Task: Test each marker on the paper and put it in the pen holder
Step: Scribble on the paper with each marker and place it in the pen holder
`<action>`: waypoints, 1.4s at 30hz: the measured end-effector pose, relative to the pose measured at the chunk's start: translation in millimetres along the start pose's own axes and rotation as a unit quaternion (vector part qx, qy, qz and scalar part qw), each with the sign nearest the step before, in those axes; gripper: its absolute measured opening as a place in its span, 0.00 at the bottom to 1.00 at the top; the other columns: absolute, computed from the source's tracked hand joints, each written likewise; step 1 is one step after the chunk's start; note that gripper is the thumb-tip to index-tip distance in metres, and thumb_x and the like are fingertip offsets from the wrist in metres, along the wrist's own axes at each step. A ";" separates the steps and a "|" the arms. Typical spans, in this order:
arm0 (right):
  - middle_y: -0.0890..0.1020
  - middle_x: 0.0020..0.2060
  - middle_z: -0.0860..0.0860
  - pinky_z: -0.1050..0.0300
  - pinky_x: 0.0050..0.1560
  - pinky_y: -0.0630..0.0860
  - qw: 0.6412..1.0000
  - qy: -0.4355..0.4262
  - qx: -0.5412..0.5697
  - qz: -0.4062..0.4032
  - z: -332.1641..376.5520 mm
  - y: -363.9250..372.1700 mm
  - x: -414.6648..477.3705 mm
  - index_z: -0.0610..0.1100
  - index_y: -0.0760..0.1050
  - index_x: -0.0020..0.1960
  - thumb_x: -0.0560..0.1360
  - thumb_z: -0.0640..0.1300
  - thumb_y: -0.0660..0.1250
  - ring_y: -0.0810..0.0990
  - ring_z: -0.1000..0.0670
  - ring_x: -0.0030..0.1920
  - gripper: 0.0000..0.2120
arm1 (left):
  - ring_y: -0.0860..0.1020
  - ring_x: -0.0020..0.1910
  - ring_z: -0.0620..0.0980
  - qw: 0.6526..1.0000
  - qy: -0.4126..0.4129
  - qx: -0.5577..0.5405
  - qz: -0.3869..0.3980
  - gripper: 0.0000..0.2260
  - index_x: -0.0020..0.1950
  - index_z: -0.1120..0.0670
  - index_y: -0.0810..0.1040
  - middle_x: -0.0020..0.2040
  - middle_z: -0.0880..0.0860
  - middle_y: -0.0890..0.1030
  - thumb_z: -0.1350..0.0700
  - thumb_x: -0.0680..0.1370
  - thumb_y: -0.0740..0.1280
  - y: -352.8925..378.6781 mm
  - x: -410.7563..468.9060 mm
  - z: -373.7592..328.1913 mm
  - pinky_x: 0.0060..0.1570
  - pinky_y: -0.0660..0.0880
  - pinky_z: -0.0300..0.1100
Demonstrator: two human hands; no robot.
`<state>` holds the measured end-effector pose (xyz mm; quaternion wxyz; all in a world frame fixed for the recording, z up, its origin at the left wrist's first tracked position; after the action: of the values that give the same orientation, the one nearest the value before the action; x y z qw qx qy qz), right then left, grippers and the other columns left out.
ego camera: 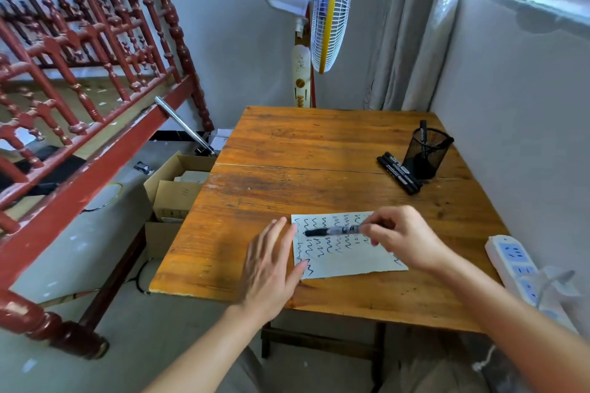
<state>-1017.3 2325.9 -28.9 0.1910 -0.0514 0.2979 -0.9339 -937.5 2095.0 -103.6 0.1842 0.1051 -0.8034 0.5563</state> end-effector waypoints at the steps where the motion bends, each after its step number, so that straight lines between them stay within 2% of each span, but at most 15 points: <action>1: 0.81 0.27 0.53 0.59 0.26 0.69 1.000 0.007 0.027 0.013 2.3 5.0 -11.1 0.44 0.83 0.42 0.75 0.40 0.69 0.72 0.55 0.26 0.05 | 0.64 0.69 0.53 1.000 0.018 -0.003 -0.014 0.26 0.71 0.54 0.61 0.69 0.56 0.68 0.42 0.77 0.57 -1.5 -2.2 -7.6 0.66 0.61 0.48; 3: 0.80 0.27 0.52 0.60 0.26 0.68 0.994 0.032 0.106 0.023 4.0 14.0 -26.9 0.41 0.83 0.42 0.75 0.38 0.69 0.72 0.55 0.27 0.05 | 0.69 0.64 0.52 0.998 0.046 -0.011 -0.037 0.21 0.67 0.54 0.66 0.64 0.55 0.73 0.45 0.78 0.58 -4.3 -7.1 -22.3 0.61 0.66 0.49; 6: 0.78 0.29 0.47 0.62 0.26 0.66 0.972 0.062 0.225 0.004 5.8 25.2 -41.8 0.39 0.81 0.40 0.76 0.36 0.68 0.71 0.52 0.28 0.06 | 0.74 0.52 0.48 0.996 0.063 -0.053 -0.042 0.14 0.59 0.55 0.73 0.53 0.52 0.78 0.50 0.78 0.58 -6.6 -16.6 -38.5 0.48 0.73 0.46; 8: 0.77 0.30 0.46 0.61 0.26 0.64 0.957 0.070 0.281 -0.021 6.9 31.9 -48.7 0.40 0.79 0.38 0.75 0.36 0.67 0.70 0.51 0.28 0.07 | 0.75 0.49 0.48 0.995 0.050 -0.091 -0.015 0.12 0.57 0.55 0.72 0.52 0.51 0.78 0.51 0.79 0.57 -5.5 -23.9 -46.1 0.45 0.76 0.45; 11: 0.75 0.28 0.48 0.63 0.25 0.62 0.941 0.069 0.328 -0.052 7.8 44.0 -58.7 0.42 0.76 0.37 0.76 0.38 0.68 0.69 0.53 0.26 0.09 | 0.75 0.51 0.48 0.989 0.023 -0.142 0.017 0.09 0.56 0.53 0.68 0.54 0.52 0.77 0.52 0.79 0.56 -4.3 -34.3 -55.2 0.44 0.77 0.46; 14: 0.72 0.26 0.50 0.64 0.24 0.62 0.934 0.062 0.347 -0.054 6.7 60.0 -68.1 0.41 0.72 0.36 0.76 0.41 0.69 0.67 0.54 0.25 0.12 | 0.74 0.53 0.48 0.988 0.038 -0.147 0.036 0.09 0.58 0.53 0.67 0.55 0.51 0.75 0.52 0.80 0.54 -6.9 -42.3 -64.3 0.44 0.77 0.47; 17: 0.71 0.23 0.50 0.66 0.24 0.63 0.926 0.066 0.368 -0.049 4.7 70.6 -73.8 0.39 0.69 0.34 0.77 0.37 0.68 0.67 0.54 0.24 0.14 | 0.76 0.50 0.48 0.990 0.065 -0.120 0.034 0.12 0.57 0.53 0.68 0.54 0.50 0.77 0.49 0.80 0.52 -11.3 -48.4 -67.8 0.42 0.77 0.47; 20: 0.71 0.22 0.51 0.66 0.24 0.64 0.926 0.064 0.370 -0.043 4.2 72.7 -78.3 0.39 0.66 0.33 0.77 0.33 0.65 0.68 0.54 0.23 0.15 | 0.77 0.41 0.50 0.989 0.091 -0.112 0.035 0.12 0.51 0.53 0.69 0.46 0.50 0.80 0.47 0.80 0.52 -15.4 -53.7 -68.9 0.35 0.75 0.50; 23: 0.70 0.23 0.48 0.64 0.24 0.63 0.933 0.058 0.352 -0.040 2.6 73.6 -82.8 0.40 0.66 0.32 0.77 0.33 0.64 0.66 0.53 0.23 0.16 | 0.75 0.32 0.51 0.987 0.097 -0.121 0.048 0.13 0.47 0.52 0.68 0.37 0.49 0.77 0.45 0.80 0.51 -17.8 -58.2 -70.8 0.29 0.71 0.48; 28: 0.69 0.21 0.48 0.63 0.24 0.62 0.938 0.050 0.343 -0.017 1.5 72.7 -86.6 0.47 0.67 0.27 0.73 0.39 0.67 0.64 0.53 0.22 0.18 | 0.66 0.28 0.46 0.974 0.056 -0.192 0.104 0.11 0.41 0.48 0.63 0.29 0.44 0.68 0.44 0.80 0.52 -23.8 -61.8 -77.6 0.28 0.60 0.45; 30: 0.68 0.21 0.49 0.63 0.24 0.61 0.940 0.050 0.337 -0.007 1.9 71.0 -85.6 0.49 0.67 0.26 0.71 0.42 0.66 0.64 0.53 0.22 0.16 | 0.66 0.28 0.46 0.963 0.029 -0.230 0.140 0.13 0.39 0.48 0.63 0.28 0.45 0.68 0.43 0.79 0.53 -26.1 -58.6 -78.2 0.30 0.62 0.48; 34: 0.67 0.21 0.47 0.62 0.25 0.60 0.935 0.052 0.350 -0.004 1.7 69.5 -80.1 0.47 0.66 0.27 0.69 0.42 0.66 0.62 0.51 0.23 0.15 | 0.68 0.32 0.45 0.933 -0.019 -0.297 0.202 0.16 0.38 0.48 0.66 0.32 0.46 0.70 0.38 0.78 0.54 -28.0 -49.7 -75.1 0.33 0.67 0.51; 38: 0.66 0.21 0.49 0.62 0.25 0.59 0.929 0.044 0.366 -0.008 4.1 68.7 -74.7 0.48 0.65 0.26 0.69 0.40 0.66 0.63 0.52 0.22 0.16 | 0.68 0.31 0.41 0.913 -0.044 -0.332 0.232 0.16 0.36 0.49 0.67 0.32 0.44 0.70 0.42 0.79 0.56 -29.1 -42.3 -75.0 0.32 0.65 0.42; 40: 0.66 0.21 0.49 0.63 0.24 0.59 0.927 0.037 0.373 -0.017 5.0 68.9 -72.3 0.46 0.64 0.26 0.69 0.39 0.66 0.62 0.52 0.22 0.16 | 0.71 0.34 0.41 0.923 -0.040 -0.311 0.221 0.16 0.38 0.49 0.68 0.35 0.45 0.74 0.41 0.79 0.55 -28.1 -40.7 -72.7 0.33 0.69 0.42; 42: 0.67 0.22 0.48 0.64 0.24 0.59 0.923 0.037 0.381 -0.048 6.7 72.2 -69.1 0.44 0.64 0.27 0.71 0.35 0.66 0.62 0.52 0.22 0.18 | 0.77 0.39 0.45 0.967 0.010 -0.199 0.157 0.16 0.44 0.50 0.68 0.44 0.48 0.80 0.39 0.79 0.52 -25.6 -39.9 -68.9 0.35 0.75 0.46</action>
<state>-928.6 2294.9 -63.8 0.1397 0.0454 -0.0762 -0.9862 -879.3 2148.6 -76.6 0.1193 -0.0669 -0.9027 0.4080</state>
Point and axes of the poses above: each hand's wrist, its own x-axis towards the middle knuckle, its own y-axis out of the palm, z = x × y, the point moved 2 cm from there along x, towards the middle knuckle
